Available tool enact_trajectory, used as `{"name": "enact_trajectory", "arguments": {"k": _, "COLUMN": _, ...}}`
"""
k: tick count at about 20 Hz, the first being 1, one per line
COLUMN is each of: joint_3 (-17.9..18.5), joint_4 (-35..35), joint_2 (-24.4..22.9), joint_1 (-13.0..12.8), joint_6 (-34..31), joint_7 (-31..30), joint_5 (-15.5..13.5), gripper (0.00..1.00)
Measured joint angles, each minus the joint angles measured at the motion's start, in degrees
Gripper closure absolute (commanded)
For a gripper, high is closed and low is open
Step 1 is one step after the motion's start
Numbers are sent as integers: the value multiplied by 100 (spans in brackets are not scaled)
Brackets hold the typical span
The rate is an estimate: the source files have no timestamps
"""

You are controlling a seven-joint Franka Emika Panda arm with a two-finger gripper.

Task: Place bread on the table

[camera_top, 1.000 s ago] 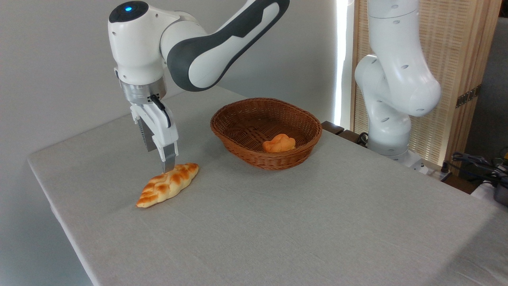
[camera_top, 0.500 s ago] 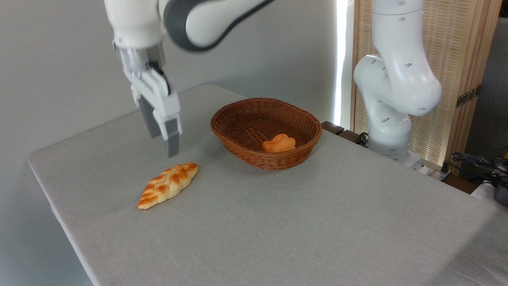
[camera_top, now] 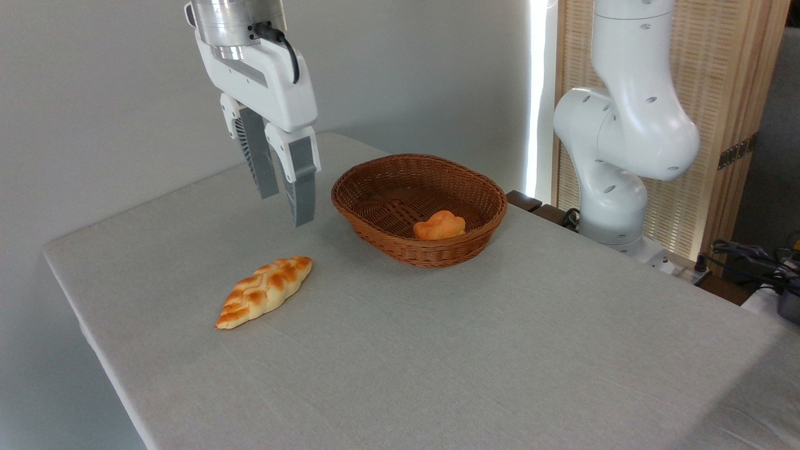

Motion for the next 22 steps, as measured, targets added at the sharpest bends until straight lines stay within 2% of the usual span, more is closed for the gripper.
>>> {"name": "enact_trajectory", "arguments": {"k": 6, "joint_3": 99, "joint_4": 15, "joint_2": 26, "joint_1": 40, "joint_6": -73, "joint_7": 21, "joint_5": 0, "gripper": 0}}
{"name": "enact_trajectory", "arguments": {"k": 10, "joint_3": 186, "joint_4": 29, "joint_2": 27, "joint_1": 90, "joint_6": -368, "joint_7": 228, "joint_5": 0, "gripper": 0}}
{"name": "enact_trajectory", "arguments": {"k": 22, "joint_3": 186, "joint_4": 88, "joint_2": 29, "joint_1": 91, "joint_6": -332, "joint_7": 220, "joint_5": 0, "gripper": 0}}
